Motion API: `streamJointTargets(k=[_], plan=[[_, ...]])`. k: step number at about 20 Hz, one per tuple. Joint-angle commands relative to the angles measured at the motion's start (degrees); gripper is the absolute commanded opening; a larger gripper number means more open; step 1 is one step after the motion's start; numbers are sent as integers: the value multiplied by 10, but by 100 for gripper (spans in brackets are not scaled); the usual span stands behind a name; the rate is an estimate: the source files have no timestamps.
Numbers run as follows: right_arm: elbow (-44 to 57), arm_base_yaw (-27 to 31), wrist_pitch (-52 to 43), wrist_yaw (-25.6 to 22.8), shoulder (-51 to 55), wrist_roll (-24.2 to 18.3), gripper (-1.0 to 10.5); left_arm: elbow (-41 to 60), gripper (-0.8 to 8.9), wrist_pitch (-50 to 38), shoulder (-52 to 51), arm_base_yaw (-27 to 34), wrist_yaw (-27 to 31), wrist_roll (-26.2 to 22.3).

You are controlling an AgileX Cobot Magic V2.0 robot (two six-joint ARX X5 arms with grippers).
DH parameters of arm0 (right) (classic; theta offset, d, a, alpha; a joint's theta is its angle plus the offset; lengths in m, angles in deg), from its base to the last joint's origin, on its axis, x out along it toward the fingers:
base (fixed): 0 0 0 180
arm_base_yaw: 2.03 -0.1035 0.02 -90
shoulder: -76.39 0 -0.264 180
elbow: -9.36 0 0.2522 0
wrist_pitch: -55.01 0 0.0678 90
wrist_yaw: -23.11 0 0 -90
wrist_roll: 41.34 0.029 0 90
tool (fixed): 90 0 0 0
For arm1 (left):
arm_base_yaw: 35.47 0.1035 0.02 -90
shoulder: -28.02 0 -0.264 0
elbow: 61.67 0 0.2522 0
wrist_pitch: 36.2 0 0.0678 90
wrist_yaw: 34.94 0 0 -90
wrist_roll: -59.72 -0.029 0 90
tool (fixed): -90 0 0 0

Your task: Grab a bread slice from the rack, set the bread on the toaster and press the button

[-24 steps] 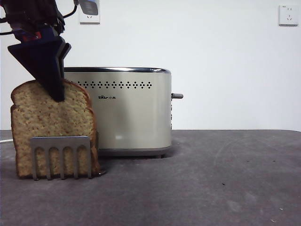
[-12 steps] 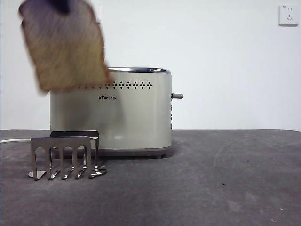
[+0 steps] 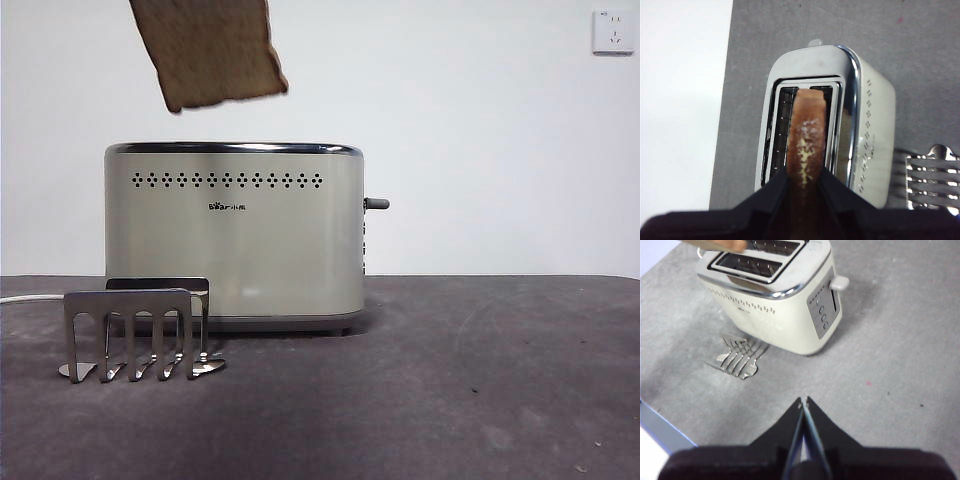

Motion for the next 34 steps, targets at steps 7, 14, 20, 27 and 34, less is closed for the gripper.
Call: streamJointTargets(k=[7,14,20,27,34], plan=[[-1,-2,2,1,0,-5,-12,3,-9,-2,64,0,1,-11],[-1,-2,2,1,0,-5,-12,3,-9,-8,122,19,1,-8],[-1,-2,-4,1,-12,-10,-12,3,251,-54,152,27,-1,26],[-1,-2,-78,2,-70,5,-12,2,323,-85,151,27,2,104],[-1,-17,-251,72,-182,95,-12,2,323,-82,91,26,1,281]])
